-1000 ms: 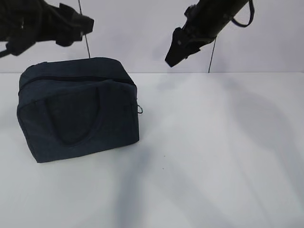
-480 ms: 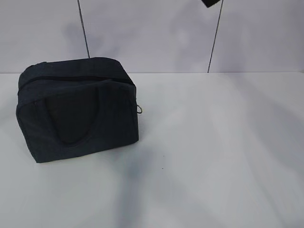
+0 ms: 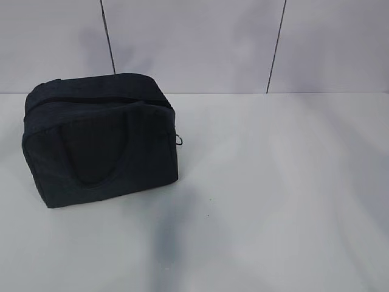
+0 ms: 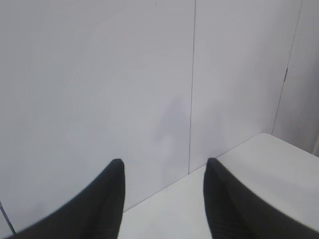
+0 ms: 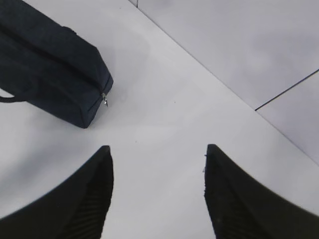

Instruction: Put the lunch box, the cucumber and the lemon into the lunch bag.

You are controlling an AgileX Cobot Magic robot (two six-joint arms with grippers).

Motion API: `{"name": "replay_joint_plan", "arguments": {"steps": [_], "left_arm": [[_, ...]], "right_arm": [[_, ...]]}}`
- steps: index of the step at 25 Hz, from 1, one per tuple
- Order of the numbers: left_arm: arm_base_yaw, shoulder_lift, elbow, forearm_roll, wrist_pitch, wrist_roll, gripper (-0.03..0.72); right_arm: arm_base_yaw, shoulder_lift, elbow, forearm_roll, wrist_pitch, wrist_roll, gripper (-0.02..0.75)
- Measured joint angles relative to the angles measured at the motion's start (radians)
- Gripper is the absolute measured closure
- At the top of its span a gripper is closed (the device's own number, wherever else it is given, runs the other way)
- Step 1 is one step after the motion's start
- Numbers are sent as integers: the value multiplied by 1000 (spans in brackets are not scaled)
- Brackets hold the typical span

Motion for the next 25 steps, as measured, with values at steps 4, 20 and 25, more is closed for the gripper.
{"name": "replay_joint_plan", "arguments": {"steps": [4,20,25], "left_arm": [[0,-2,-1,0,0,0,317],[0,-2,-2,0,-10,0,317],[0,-2,-2,0,-31,0,317]], "right_arm": [[0,-115,177,-1,-9,5,288],[0,-734,926,-150,-232,241,288],[0,-955,1076,-190,-234,319,288]]}}
